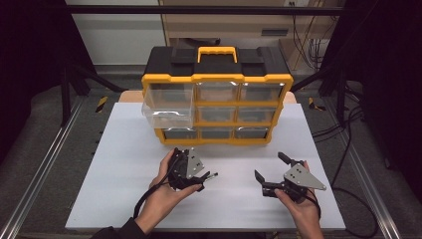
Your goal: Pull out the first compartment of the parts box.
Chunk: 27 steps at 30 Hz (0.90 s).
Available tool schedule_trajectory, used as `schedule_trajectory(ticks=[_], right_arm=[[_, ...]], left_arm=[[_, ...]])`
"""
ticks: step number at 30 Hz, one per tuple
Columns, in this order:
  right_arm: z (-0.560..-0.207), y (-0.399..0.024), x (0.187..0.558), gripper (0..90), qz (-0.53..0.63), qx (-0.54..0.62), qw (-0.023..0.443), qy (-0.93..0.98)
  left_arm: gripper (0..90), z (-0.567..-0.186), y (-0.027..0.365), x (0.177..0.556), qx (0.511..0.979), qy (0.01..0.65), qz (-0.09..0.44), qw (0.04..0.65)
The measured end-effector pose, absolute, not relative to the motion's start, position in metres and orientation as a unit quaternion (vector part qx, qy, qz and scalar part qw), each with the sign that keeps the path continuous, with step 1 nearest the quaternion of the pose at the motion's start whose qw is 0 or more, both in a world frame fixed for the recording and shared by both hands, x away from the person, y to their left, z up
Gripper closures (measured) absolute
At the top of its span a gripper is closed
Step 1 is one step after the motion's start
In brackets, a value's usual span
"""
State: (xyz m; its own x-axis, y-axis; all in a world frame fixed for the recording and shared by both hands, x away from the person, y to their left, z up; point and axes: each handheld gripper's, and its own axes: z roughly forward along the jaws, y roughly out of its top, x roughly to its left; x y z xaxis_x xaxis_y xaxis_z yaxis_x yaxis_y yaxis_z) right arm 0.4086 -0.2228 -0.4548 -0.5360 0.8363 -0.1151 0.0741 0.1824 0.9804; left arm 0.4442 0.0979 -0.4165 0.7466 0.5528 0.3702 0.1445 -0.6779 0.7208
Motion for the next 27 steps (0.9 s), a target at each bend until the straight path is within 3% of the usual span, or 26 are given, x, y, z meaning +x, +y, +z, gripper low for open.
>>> schedule_trajectory(ticks=[27], right_arm=[[-0.451, -0.225, 0.406, 4.4, 0.552, 0.332, 0.356, 0.677]], left_arm=[[11.6, -0.424, 0.067, 0.469, 0.893, 0.191, 0.217, 0.345]])
